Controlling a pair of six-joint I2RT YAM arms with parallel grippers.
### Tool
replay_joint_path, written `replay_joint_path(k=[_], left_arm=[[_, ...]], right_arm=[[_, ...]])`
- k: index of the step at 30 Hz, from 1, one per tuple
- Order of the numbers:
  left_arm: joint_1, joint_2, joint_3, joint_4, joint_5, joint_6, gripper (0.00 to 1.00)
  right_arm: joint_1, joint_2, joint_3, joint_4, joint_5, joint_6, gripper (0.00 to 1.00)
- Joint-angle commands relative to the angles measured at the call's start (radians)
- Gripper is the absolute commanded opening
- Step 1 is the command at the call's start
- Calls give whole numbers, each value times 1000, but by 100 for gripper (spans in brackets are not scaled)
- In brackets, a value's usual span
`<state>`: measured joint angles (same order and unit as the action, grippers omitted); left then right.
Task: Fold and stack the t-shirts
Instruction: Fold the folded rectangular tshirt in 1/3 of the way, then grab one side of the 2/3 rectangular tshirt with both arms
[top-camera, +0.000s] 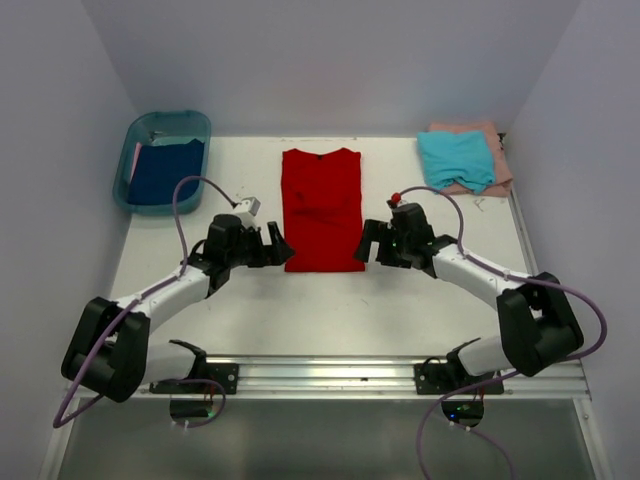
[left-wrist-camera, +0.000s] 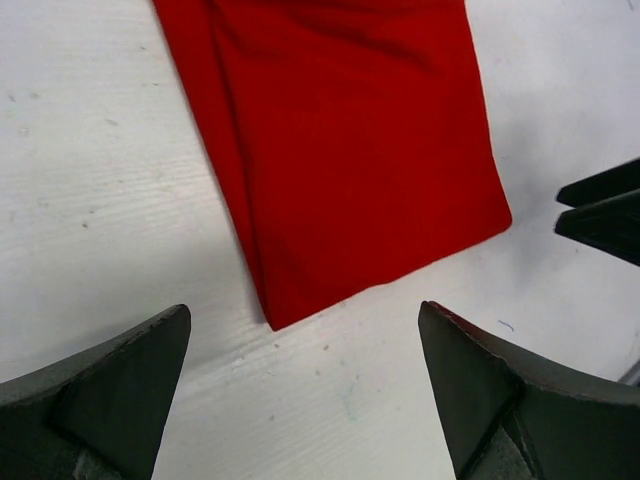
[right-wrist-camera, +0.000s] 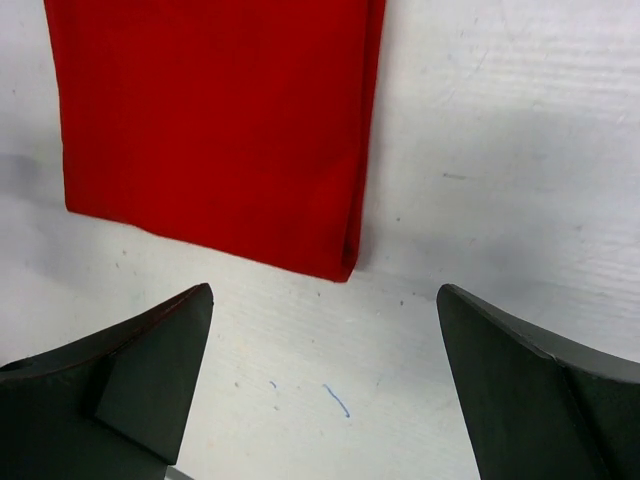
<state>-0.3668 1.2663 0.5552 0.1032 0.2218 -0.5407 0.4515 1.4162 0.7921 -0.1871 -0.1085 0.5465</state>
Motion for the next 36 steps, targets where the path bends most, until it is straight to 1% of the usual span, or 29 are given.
replay_joint_path(k=[1, 3, 4, 7, 12, 15, 16, 19, 20, 23, 26, 30, 32, 33, 34, 36], left_arm=[[0, 7, -9, 46, 141, -16, 100], [3, 47, -5, 56, 174, -19, 100], [8, 63, -2, 61, 210, -21, 100], [15, 133, 8, 63, 235, -30, 100], [17, 214, 25, 6, 197, -48, 100], [17, 246, 25, 1, 180, -53, 100], [17, 254, 22, 10, 180, -56, 100], [17, 300, 22, 32, 174, -64, 100], [17, 329, 25, 38, 177, -68, 98], [17, 364, 28, 52, 189, -76, 94], [17, 366, 34, 21, 171, -74, 93], [17, 354, 49, -35, 149, -73, 92], [17, 346, 48, -49, 142, -74, 91], [17, 346, 48, -60, 142, -73, 90], [17, 347, 45, -60, 146, -74, 89], [17, 354, 31, -54, 157, -77, 87]], right_arm=[[-2, -20, -57, 148, -127, 102, 99], [-5, -5, -85, 181, -154, 130, 99], [-8, 3, -108, 230, -169, 156, 98], [-16, 27, -140, 285, -188, 188, 97], [-22, 55, -145, 302, -180, 198, 94], [-23, 67, -146, 307, -174, 199, 90], [-23, 75, -149, 307, -169, 196, 88], [-23, 92, -157, 330, -157, 194, 76], [-23, 110, -159, 336, -155, 197, 63], [-23, 151, -159, 353, -154, 198, 47], [-23, 176, -163, 368, -155, 202, 47], [-23, 179, -151, 328, -146, 194, 54], [-23, 175, -151, 316, -129, 185, 55], [-22, 171, -151, 299, -123, 179, 55], [-23, 167, -151, 295, -117, 176, 52], [-23, 168, -152, 281, -109, 171, 49]])
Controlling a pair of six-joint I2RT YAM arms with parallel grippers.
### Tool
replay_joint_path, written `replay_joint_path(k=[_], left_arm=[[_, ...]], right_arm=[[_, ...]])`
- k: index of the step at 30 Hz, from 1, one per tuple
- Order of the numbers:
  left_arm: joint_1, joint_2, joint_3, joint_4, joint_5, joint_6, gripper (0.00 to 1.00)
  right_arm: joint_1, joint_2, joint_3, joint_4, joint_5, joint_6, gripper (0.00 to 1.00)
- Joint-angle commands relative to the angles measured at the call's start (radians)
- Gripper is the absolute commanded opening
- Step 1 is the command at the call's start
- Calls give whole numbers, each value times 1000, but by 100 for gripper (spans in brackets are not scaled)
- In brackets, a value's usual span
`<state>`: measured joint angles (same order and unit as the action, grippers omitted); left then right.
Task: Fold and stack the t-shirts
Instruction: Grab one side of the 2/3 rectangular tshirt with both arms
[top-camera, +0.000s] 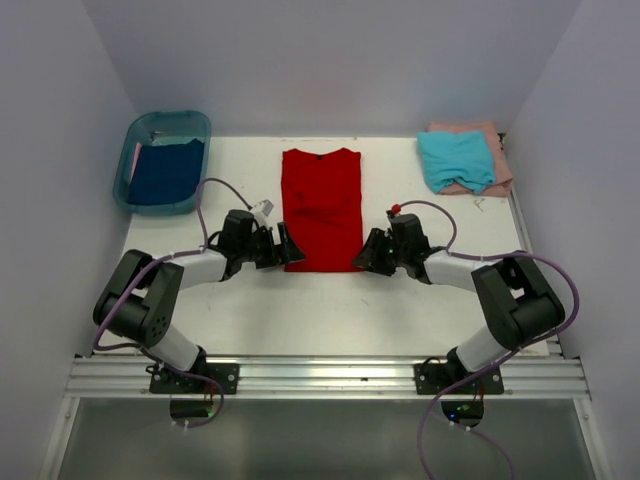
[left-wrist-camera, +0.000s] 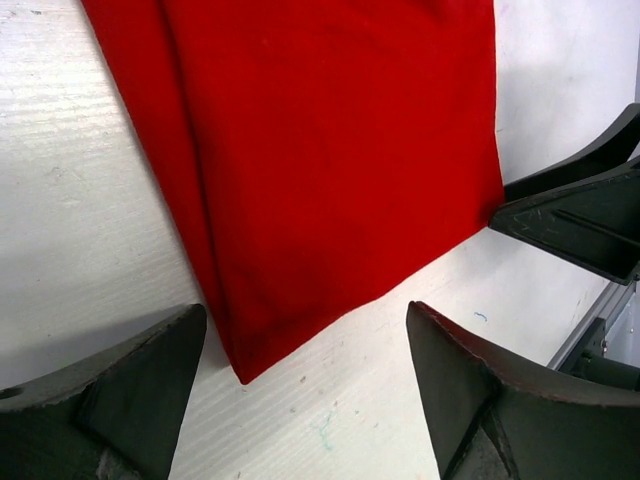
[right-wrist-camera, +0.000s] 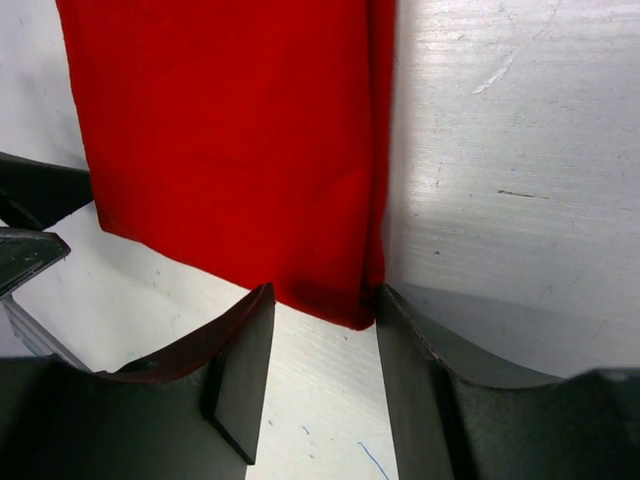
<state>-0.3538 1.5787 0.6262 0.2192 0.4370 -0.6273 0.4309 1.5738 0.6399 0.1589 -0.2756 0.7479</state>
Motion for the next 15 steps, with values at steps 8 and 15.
replay_joint_path(k=[8, 15], left_arm=[[1, 53, -89, -172, -34, 0, 80], [-2, 46, -106, -182, -38, 3, 80]], right_arm=[[-3, -35, 21, -189, 121, -65, 47], [-3, -44, 34, -228, 144, -78, 47]])
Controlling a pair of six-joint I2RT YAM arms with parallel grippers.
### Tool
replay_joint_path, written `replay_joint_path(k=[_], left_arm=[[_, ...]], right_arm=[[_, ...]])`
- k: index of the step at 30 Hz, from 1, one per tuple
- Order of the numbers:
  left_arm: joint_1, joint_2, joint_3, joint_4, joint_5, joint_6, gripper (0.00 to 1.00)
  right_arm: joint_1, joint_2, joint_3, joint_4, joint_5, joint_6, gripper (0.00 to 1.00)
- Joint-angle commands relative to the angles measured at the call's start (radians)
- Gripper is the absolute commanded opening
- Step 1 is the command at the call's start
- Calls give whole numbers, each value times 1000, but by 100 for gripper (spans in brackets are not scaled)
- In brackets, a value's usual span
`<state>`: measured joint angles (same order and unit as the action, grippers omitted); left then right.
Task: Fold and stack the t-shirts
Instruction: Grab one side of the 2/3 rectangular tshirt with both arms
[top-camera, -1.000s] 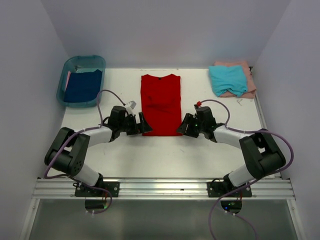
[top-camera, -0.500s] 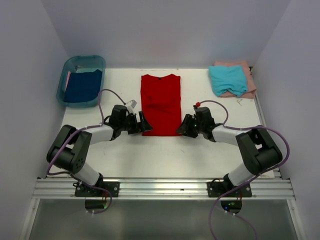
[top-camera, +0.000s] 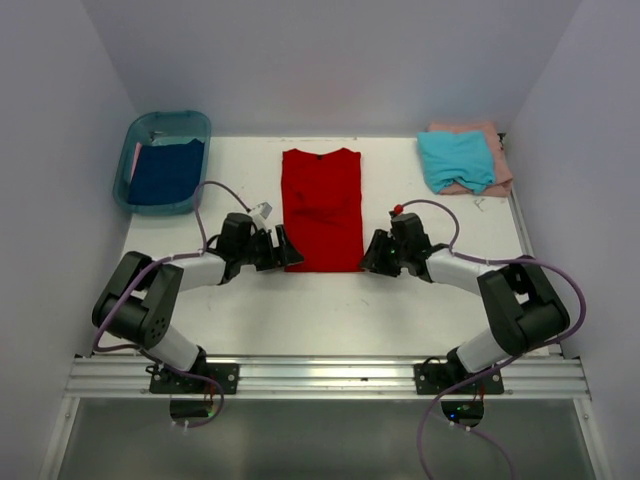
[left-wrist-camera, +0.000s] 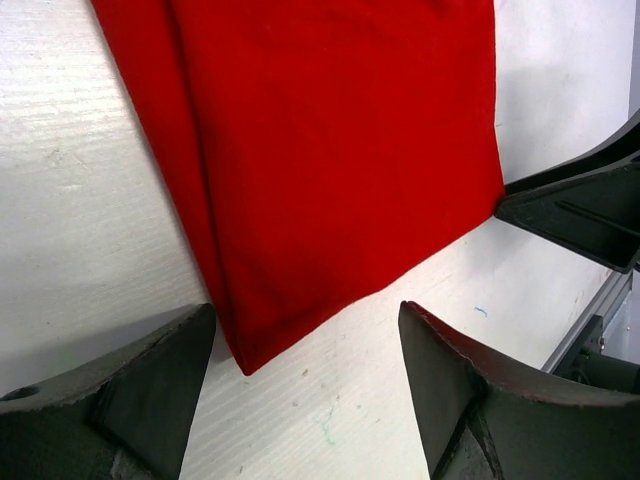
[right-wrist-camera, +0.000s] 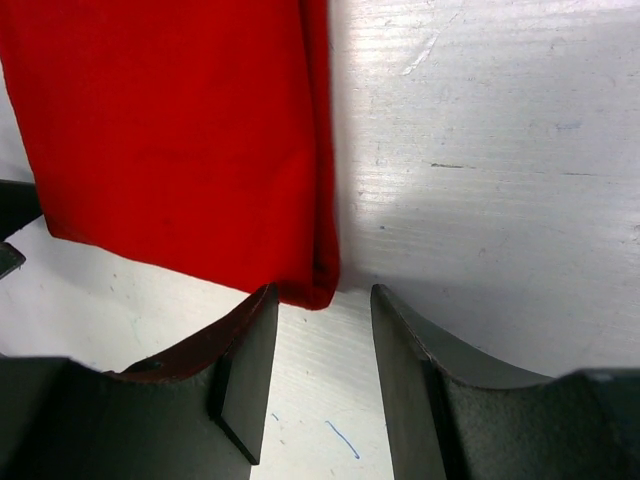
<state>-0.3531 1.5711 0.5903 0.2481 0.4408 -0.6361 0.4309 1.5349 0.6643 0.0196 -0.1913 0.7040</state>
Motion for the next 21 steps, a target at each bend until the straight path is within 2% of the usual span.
replay_joint_path(k=[1, 3, 9, 12, 15, 17, 18, 20, 21], left_arm=[[-4, 66, -75, -208, -42, 12, 80], [-4, 82, -78, -191, -34, 6, 80], [-7, 121, -92, -156, -17, -2, 75], [-7, 139, -96, -141, -7, -2, 68], [-7, 150, -107, -119, 9, -5, 58], [-7, 155, -115, -106, 13, -2, 48], [-7, 156, -118, -101, 16, -2, 39], [-7, 161, -124, -89, 22, -2, 32], [-7, 168, -127, -86, 29, -2, 24]], right_arm=[[-3, -1, 8, -83, 56, -32, 46], [-3, 27, 11, -66, 47, -31, 46], [-3, 102, -2, 28, 12, -6, 28], [-3, 143, -6, 54, -13, 2, 26], [-3, 157, -17, 66, -23, 8, 21], [-3, 143, -23, 66, -26, 6, 10], [-1, 134, -26, 60, -27, 5, 6], [-3, 108, -26, 45, -23, 0, 0], [-3, 96, -28, 30, -22, -8, 0]])
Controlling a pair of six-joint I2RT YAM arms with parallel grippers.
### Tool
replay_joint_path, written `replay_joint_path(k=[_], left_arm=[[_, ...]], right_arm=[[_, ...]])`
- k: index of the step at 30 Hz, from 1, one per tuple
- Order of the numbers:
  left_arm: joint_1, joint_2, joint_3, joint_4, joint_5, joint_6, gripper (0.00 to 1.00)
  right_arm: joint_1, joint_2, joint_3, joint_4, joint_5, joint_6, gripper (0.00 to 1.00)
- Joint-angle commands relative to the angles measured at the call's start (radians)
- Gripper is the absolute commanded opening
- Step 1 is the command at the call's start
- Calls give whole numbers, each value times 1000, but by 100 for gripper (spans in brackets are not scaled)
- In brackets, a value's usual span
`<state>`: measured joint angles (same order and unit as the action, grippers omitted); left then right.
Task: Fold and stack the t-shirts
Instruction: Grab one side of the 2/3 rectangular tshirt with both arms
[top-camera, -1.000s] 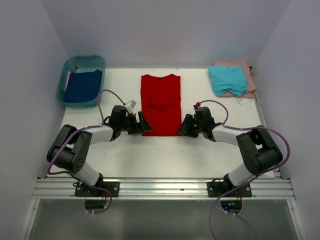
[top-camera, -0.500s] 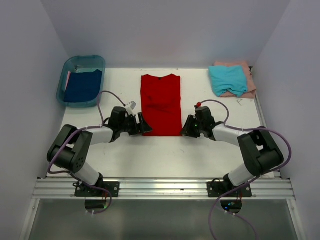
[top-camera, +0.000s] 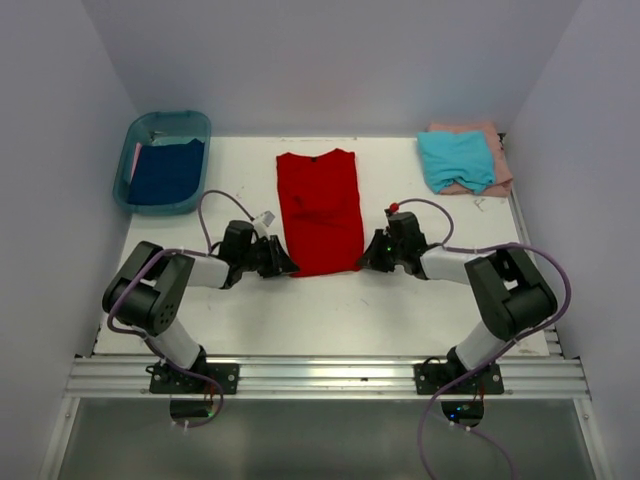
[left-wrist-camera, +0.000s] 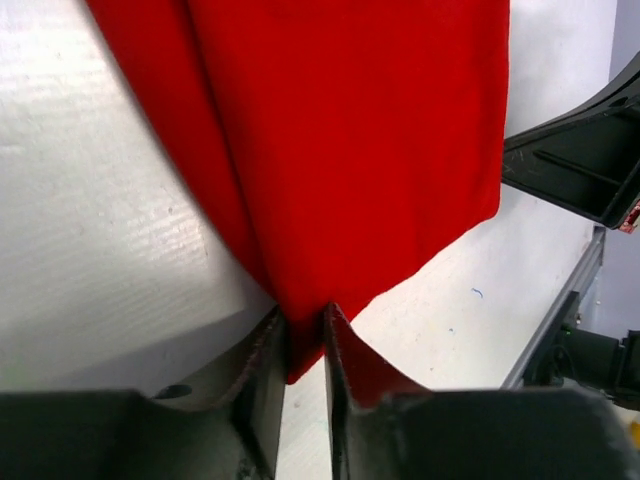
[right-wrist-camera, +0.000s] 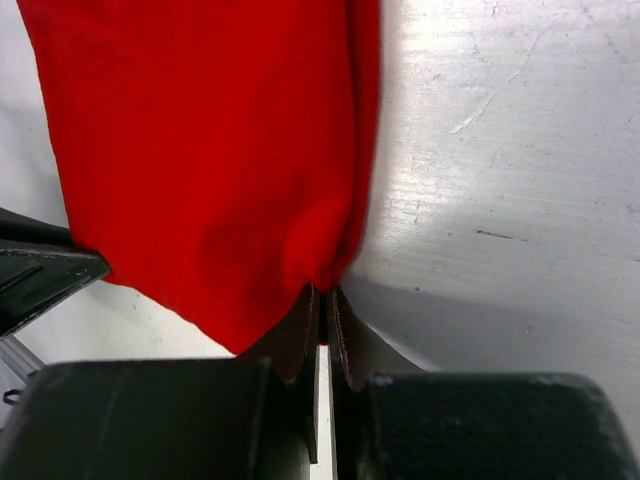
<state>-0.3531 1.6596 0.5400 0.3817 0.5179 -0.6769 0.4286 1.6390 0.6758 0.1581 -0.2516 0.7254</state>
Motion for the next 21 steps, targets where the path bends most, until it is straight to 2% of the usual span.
replay_joint_path(k=[1, 3, 6, 11, 14, 17, 21], left_arm=[[-7, 81, -78, -216, -42, 39, 19], [-7, 78, -83, -208, -35, 37, 9], [-7, 56, -97, -208, -33, 42, 0], [-9, -26, -133, -243, -1, 48, 0], [-26, -139, -175, -290, 1, 33, 0], [-78, -286, -228, -320, 10, -24, 0], [-220, -524, -259, -379, -21, -127, 0]], right_arm=[[-1, -21, -41, -118, 40, -30, 0], [-1, -70, -45, -149, 37, -41, 0], [1, -161, -55, -207, 38, -55, 0], [7, -312, -56, -348, 26, -102, 0], [12, -404, -56, -426, 6, -121, 0], [32, -494, -61, -474, -15, -133, 0], [81, -616, -74, -575, -31, -123, 0]])
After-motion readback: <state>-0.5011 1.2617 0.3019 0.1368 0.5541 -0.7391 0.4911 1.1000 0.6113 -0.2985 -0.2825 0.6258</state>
